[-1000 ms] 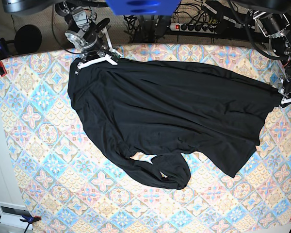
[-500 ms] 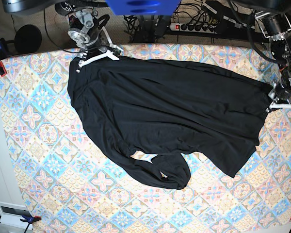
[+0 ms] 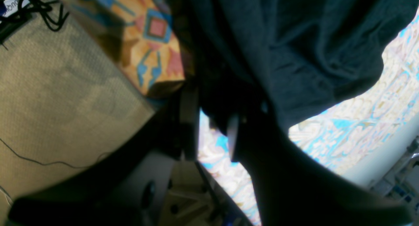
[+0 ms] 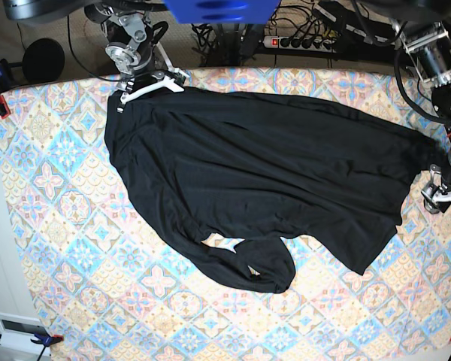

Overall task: Layout the t-shirt on the table in an organized manner, then fold the t-shirt properly
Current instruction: 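Release the shirt with the left gripper and reach down the shirt side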

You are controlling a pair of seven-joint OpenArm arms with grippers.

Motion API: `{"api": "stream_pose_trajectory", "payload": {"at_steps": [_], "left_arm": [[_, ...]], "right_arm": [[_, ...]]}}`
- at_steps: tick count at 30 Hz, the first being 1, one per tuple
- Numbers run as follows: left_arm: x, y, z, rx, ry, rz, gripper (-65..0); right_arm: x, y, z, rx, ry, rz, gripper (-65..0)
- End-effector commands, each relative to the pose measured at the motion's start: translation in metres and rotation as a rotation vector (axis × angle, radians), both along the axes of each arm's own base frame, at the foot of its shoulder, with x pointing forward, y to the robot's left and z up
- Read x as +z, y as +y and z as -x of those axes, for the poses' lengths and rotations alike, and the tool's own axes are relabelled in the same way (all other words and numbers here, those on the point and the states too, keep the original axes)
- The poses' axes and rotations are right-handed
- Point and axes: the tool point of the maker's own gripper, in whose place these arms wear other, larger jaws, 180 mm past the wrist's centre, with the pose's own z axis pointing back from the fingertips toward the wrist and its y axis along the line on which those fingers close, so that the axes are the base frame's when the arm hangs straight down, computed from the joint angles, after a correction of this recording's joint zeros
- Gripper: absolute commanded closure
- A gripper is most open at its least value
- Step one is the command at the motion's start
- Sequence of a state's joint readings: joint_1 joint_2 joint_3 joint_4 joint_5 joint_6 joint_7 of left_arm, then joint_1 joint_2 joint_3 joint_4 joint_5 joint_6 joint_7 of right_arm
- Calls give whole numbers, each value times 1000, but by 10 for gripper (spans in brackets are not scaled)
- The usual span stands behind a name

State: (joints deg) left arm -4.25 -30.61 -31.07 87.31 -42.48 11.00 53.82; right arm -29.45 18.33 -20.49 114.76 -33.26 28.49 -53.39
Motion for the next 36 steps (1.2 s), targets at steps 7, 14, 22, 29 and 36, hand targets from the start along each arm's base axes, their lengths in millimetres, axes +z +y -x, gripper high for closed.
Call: {"api": "stream_pose_trajectory", "payload": {"at_steps": [7,14,22,29,36], "left_arm": [[12,-10,-74,16,-85,48,-394],[-27,-25,-127,20,-24,-124,-391],[-66,-44,-160,-56,24,-433,-391],[-74,-83,-178,-192,3,-624,-392],[-111,-92,-153,-232,73,-617,-392]], "right_arm": [[1,5,3,23,-7,-36,-141],[6,3,-9,-25,-40,-48,-141],[12,-16,-24,-113,-70,-66,-141],[16,-26,-28,-144,-86,-64,-141],[19,-28,-32,-197,-105,-82,-141]]}}
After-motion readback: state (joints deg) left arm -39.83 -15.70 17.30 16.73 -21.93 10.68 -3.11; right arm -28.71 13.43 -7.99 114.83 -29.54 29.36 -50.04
